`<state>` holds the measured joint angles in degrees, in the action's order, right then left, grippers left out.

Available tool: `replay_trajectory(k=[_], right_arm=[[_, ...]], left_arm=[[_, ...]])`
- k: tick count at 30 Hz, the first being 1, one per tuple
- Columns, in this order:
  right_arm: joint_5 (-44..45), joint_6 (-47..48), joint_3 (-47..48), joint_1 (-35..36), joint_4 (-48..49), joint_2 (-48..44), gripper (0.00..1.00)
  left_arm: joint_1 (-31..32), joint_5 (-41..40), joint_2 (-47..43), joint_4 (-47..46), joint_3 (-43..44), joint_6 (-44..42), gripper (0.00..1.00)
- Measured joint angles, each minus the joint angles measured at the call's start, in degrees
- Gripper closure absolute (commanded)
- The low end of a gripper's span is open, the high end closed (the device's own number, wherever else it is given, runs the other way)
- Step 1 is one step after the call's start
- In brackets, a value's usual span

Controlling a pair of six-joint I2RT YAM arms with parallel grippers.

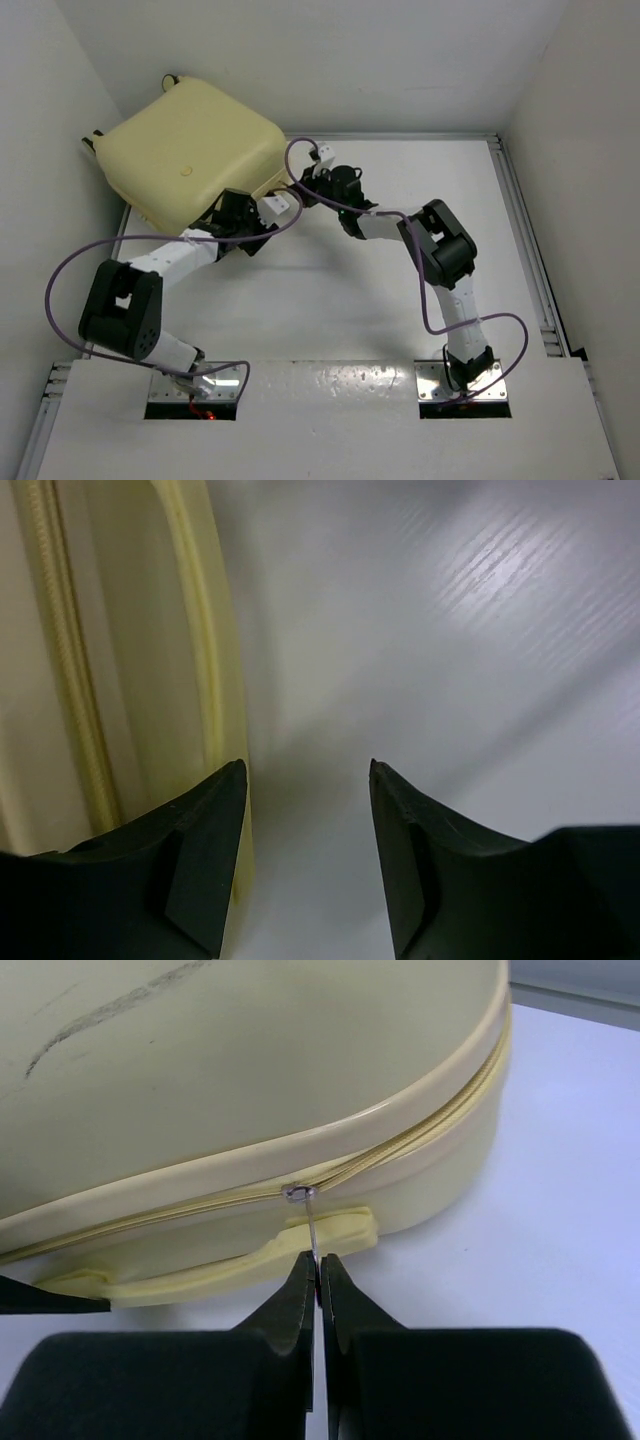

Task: Pack the luggage

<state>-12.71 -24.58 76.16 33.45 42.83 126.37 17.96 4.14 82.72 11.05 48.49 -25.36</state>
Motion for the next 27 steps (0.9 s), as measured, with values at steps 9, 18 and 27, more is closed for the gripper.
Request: replay_trajectory(k=[9, 18, 27], right_arm=[[-1.8, 0.5, 0.8, -1.5, -0.7, 0.3, 1.00], [-2.9, 1.4, 1.7, -3.1, -0.9, 1.0, 1.00], [-3.8, 2.2, -6.7, -4.8, 2.5, -3.9, 1.00]], left_arm=[[2.5, -5.3, 14.4, -3.1, 5.9, 3.1, 0.65], [3.2, -6.8, 18.9, -2.6, 9.2, 3.2, 1.00], [8.2, 4.0, 4.9, 5.1, 1.1, -7.3, 1.00]])
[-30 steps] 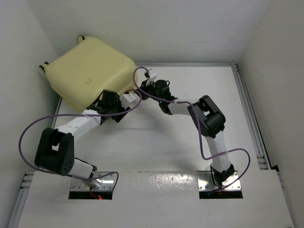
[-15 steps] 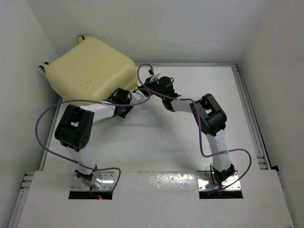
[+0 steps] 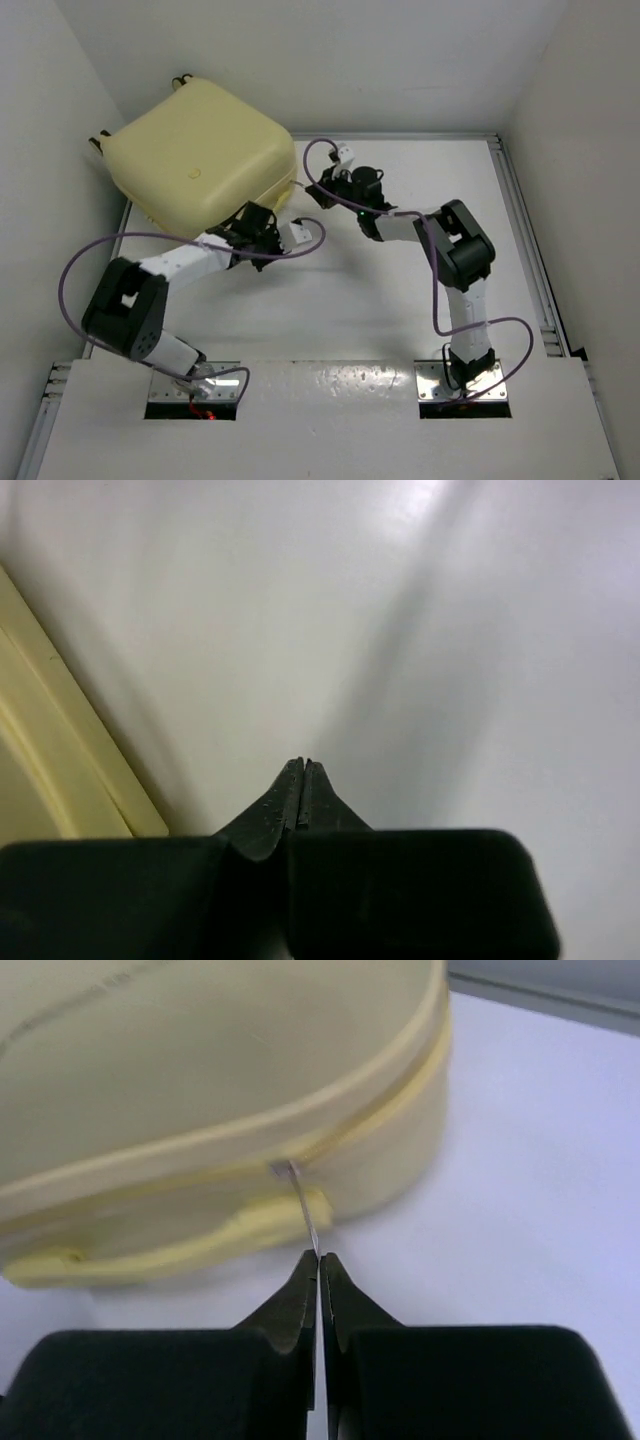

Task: Pack the luggage

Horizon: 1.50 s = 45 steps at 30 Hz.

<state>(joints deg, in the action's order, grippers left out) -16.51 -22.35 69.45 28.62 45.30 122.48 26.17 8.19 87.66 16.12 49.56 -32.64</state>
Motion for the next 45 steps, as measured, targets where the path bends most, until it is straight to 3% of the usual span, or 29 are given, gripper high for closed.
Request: replay_trajectory(k=[7, 8, 10, 12, 13, 15, 16, 19, 21, 24, 32, 38, 45], right_arm=[[-0.3, 2.4, -19.2, -6.6, -0.8, -13.6, 1.00], [-0.4, 2.4, -21.2, -6.9, -1.0, -14.8, 1.00], [-0.8, 2.6, -24.0, -6.7, -1.0, -16.7, 1.00], [-1.4, 2.6, -25.3, -5.9, -1.0, -17.3, 1.00], [-1.7, 2.6, -25.4, -5.5, -1.0, -17.4, 1.00], [-2.2, 2.4, -25.3, -4.8, -1.0, -17.4, 0.97], [-2.5, 1.9, -24.7, -4.2, -1.2, -17.2, 0.88], [-3.8, 0.9, -20.2, -3.6, -1.6, -14.9, 0.79], [-5.3, -0.2, -14.1, -3.2, -1.2, -11.2, 0.66], [-8.0, -1.9, -5.1, -3.0, -0.5, -5.5, 0.55], [-14.0, -4.5, 12.3, -2.8, -1.1, 8.4, 0.55], [-17.4, -3.7, 13.0, -2.3, -2.0, 10.8, 0.49], [-19.2, -1.9, 13.3, -1.8, -1.3, 11.4, 0.49]], left_arm=[[-0.5, 5.3, -21.6, 10.2, -8.8, -10.6, 1.00], [-1.2, 5.6, -23.3, 11.6, -9.4, -11.5, 0.92], [-2.3, 5.4, -25.0, 13.4, -10.1, -12.3, 0.63], [-2.3, 4.0, -25.4, 13.4, -10.2, -10.2, 0.42], [-1.9, 2.6, -25.0, 12.7, -10.2, -8.8, 0.38], [-0.8, 0.5, -23.2, 11.4, -9.3, -5.6, 0.37], [-0.4, -0.6, -21.6, 10.8, -8.4, -4.0, 0.37], [-1.5, -1.4, -15.8, 9.0, -4.3, 0.4, 0.37], [-4.2, -0.3, -13.9, 7.4, -2.3, 3.1, 0.37], [-9.8, 3.0, -14.5, 6.0, -1.3, 5.9, 0.37], [-16.6, 10.3, -17.5, 5.9, -1.0, 11.7, 0.37], [-18.1, 13.1, -16.6, 7.9, 0.6, 12.9, 0.37], [-18.2, 15.4, -13.1, 8.5, 1.6, 13.6, 0.37]])
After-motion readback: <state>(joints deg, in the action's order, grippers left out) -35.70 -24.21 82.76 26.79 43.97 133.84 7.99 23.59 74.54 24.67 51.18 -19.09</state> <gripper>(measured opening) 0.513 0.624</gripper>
